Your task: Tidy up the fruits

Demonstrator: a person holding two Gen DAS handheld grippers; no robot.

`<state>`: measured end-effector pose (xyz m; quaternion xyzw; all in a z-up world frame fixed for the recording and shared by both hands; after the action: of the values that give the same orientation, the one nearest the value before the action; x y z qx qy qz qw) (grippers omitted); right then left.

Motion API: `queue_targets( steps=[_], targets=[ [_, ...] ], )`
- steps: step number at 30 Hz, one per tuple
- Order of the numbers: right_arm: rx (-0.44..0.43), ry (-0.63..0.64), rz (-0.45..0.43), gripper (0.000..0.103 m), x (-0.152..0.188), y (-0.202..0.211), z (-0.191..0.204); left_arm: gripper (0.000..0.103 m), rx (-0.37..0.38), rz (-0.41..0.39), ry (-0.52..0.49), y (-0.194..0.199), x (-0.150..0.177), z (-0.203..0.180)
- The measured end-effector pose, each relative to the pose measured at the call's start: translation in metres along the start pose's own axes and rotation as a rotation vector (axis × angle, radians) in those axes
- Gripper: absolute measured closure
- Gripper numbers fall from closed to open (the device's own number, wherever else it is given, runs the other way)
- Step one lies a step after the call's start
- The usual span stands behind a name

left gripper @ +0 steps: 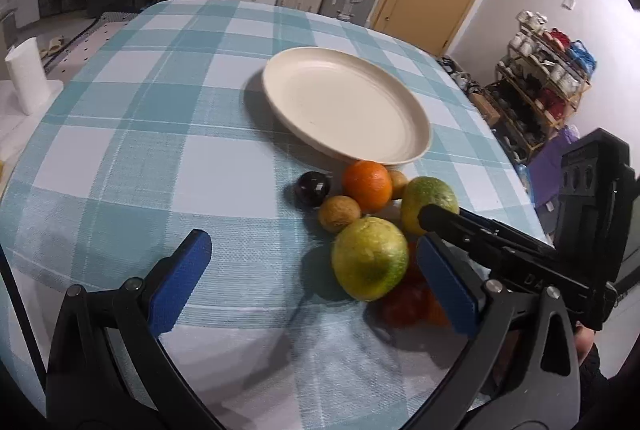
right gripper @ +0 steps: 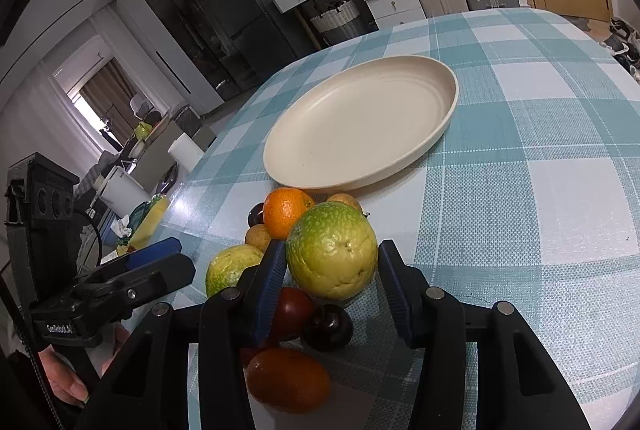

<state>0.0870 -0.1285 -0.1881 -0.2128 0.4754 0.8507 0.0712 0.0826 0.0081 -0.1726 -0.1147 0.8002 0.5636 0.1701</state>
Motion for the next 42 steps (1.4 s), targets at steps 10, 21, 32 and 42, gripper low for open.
queue_targets(
  steps=[10,21,32,42],
  targets=[
    [0.004,-0.004,-0.036,0.054,0.001,0.011,-0.002,0.001,0.056,0.046,-0.040,-0.011,0.004,-0.021],
    [0.030,-0.003,-0.060,0.054,0.003,0.024,-0.010,0.029,0.130,0.133,-0.034,-0.032,0.005,-0.031],
    [0.022,-0.019,-0.051,0.054,0.004,0.023,-0.015,0.049,0.186,0.176,-0.012,-0.042,0.006,-0.031],
    [0.023,-0.022,-0.055,0.056,0.003,0.023,-0.016,0.058,0.201,0.185,-0.008,-0.044,0.008,-0.029]
  ],
)
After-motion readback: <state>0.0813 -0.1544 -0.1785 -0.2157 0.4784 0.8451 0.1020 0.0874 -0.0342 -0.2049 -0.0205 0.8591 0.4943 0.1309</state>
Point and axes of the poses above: each gripper's, at about its wrist camera, not at the fingertips, and y roughly against the way its jaws point, z to its left, x to its underside, the point moved 10 cm from there along -y, roughly the way its jaws point, and after that the axes turned 15 degrees about z, right-handed, at the moved point
